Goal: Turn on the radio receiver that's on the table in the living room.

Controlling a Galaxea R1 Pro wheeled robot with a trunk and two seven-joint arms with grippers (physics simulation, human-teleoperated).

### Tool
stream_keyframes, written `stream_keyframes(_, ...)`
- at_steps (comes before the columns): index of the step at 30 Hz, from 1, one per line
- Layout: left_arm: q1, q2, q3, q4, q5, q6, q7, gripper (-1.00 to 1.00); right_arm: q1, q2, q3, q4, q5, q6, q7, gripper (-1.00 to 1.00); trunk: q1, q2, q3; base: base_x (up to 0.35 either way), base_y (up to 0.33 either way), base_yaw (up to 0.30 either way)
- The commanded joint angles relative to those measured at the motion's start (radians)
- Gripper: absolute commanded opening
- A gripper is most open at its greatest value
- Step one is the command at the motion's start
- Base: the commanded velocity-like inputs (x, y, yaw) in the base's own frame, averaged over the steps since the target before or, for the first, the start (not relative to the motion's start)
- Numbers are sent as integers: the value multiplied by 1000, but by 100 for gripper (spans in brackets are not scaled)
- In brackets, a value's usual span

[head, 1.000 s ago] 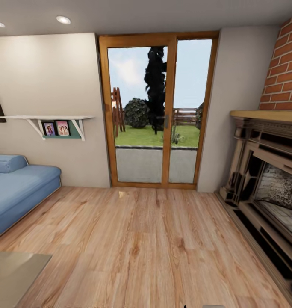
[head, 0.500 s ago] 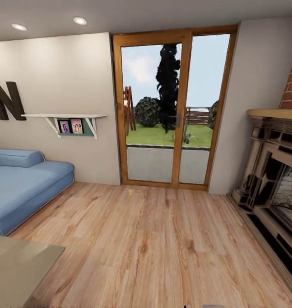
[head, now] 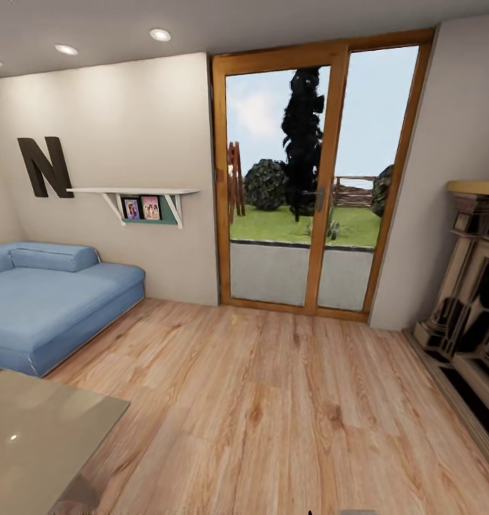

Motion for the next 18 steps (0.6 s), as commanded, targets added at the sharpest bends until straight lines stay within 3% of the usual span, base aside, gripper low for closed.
stream_keyframes(1, 0, 0, 0, 0, 0, 0, 0, 100, 0, 0, 0, 0, 0, 0, 0, 100, 0, 0, -1, 0, 0, 183)
stream_keyframes(18, -1, 0, 1, 0, 0, 0, 0, 100, 0, 0, 0, 0, 0, 0, 0, 100, 0, 0, -11, 0, 0, 183)
